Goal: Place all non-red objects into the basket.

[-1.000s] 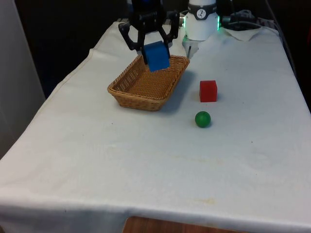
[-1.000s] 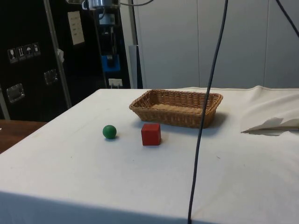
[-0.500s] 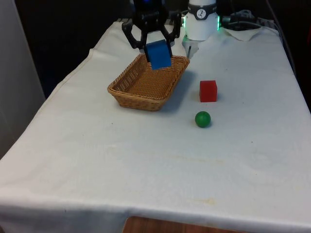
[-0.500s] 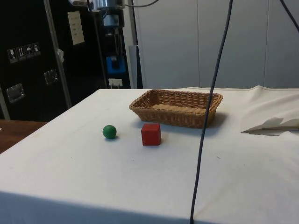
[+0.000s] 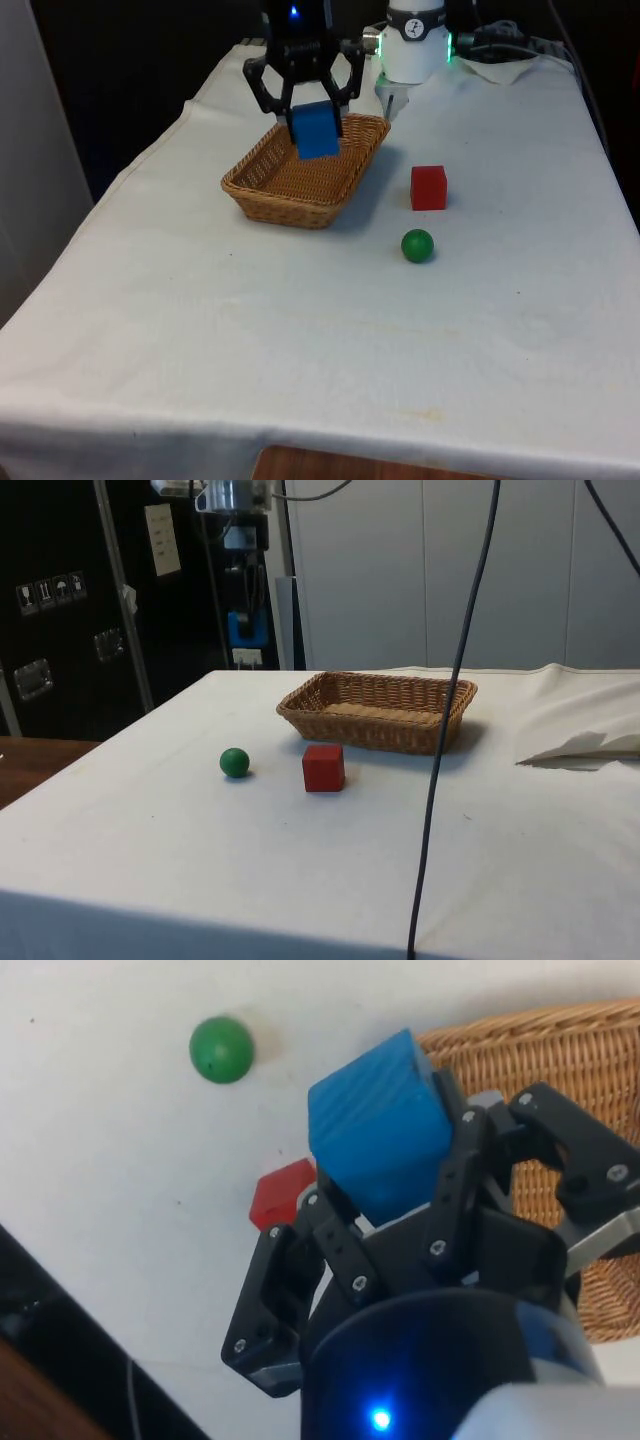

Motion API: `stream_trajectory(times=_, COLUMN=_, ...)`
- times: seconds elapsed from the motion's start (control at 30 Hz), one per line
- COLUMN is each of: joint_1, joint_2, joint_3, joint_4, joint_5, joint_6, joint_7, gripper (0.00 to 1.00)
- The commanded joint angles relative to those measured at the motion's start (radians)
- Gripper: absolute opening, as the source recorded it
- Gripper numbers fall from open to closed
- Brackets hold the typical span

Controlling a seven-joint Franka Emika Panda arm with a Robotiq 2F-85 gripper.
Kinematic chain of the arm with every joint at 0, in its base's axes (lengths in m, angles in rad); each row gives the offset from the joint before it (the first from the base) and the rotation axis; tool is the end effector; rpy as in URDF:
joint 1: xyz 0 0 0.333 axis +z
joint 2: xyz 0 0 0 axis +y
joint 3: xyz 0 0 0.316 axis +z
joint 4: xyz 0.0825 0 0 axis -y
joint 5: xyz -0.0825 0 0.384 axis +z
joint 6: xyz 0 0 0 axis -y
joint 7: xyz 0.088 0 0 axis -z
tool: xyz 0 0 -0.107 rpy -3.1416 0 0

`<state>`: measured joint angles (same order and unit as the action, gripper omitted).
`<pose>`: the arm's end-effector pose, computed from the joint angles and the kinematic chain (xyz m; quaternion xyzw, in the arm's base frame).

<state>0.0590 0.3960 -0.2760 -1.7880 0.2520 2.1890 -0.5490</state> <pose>0.6381 -0.1169 0.3414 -0.9932 -0.1044 -0.0306 0.0425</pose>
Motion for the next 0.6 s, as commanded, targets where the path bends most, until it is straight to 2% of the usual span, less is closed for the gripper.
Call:
stream_trajectory(times=0.0, joint_1=0.008, joint_2=0.002, joint_3=-0.008, joint_4=-0.006, joint_5=-0.015, joint_6=0.024, joint_7=0.018, gripper=0.01)
stream_trajectory(times=0.1, joint_1=0.009, joint_2=-0.001, joint_3=-0.009, joint_4=-0.019, joint_5=-0.024, joint_6=0.051, joint_7=0.036, gripper=0.01)
stream_trajectory(times=0.13, joint_1=0.003, joint_2=0.001, joint_3=-0.003, joint_4=-0.015, joint_5=-0.011, joint_6=0.040, joint_7=0.024, gripper=0.01)
stream_trajectory(times=0.17, joint_1=0.010, joint_2=-0.003, joint_3=-0.010, joint_4=-0.021, joint_5=-0.025, joint_6=0.054, joint_7=0.040, gripper=0.01)
stream_trajectory(times=0.33, joint_1=0.015, joint_2=-0.007, joint_3=-0.017, joint_4=-0.029, joint_5=-0.027, joint_6=0.064, joint_7=0.067, gripper=0.01)
stream_trajectory(times=0.4, joint_1=0.016, joint_2=-0.007, joint_3=-0.018, joint_4=-0.031, joint_5=-0.027, joint_6=0.066, joint_7=0.075, gripper=0.01)
stream_trajectory(times=0.43, joint_1=0.009, joint_2=-0.002, joint_3=-0.011, joint_4=-0.021, joint_5=-0.014, joint_6=0.050, joint_7=0.059, gripper=0.01)
stream_trajectory(times=0.47, joint_1=0.016, joint_2=-0.008, joint_3=-0.019, joint_4=-0.032, joint_5=-0.026, joint_6=0.066, joint_7=0.079, gripper=0.01)
stream_trajectory(times=0.57, joint_1=0.014, joint_2=-0.014, joint_3=-0.017, joint_4=-0.042, joint_5=-0.020, joint_6=0.063, joint_7=0.097, gripper=0.01)
